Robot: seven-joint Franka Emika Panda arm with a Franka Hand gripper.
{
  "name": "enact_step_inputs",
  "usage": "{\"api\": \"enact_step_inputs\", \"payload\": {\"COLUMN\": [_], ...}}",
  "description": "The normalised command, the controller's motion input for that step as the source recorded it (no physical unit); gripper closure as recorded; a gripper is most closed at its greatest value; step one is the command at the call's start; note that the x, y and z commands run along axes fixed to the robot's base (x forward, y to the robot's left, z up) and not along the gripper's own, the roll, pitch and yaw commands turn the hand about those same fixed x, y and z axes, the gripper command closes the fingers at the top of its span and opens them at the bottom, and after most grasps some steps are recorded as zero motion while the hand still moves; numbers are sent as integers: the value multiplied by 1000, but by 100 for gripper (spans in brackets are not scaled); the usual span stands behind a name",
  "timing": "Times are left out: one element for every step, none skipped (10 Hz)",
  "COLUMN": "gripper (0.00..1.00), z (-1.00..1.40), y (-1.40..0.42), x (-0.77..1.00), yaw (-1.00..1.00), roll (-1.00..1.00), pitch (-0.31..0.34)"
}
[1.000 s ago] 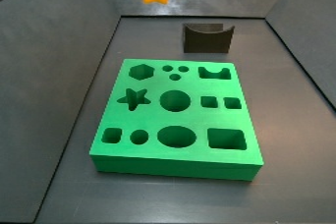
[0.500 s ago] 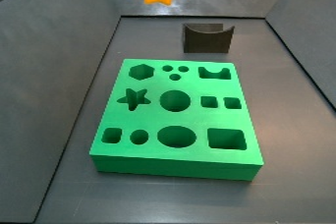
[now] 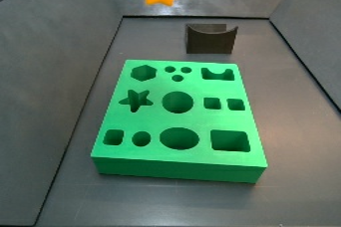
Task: Pick up the star object. Move up. Move to above the board. Insert the star object.
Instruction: Insert the star object.
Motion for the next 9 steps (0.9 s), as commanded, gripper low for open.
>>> {"api": "enact_step_inputs", "payload": {"gripper": [100, 100, 100, 100, 100, 100, 100, 100, 100], "z": [-23, -14, -11, -11, -6, -9, -3, -6, 0], "y": [0, 0, 0, 0, 0, 0, 0, 0, 0], "x": [0, 0, 0, 0, 0, 0, 0, 0, 0], "yaw": [-3, 0, 0, 0, 0, 0, 0, 0, 0], "roll": [53, 51, 51, 53, 53, 54, 50, 50, 47], "pitch": [0, 0, 0, 0, 0, 0, 0, 0, 0]}}
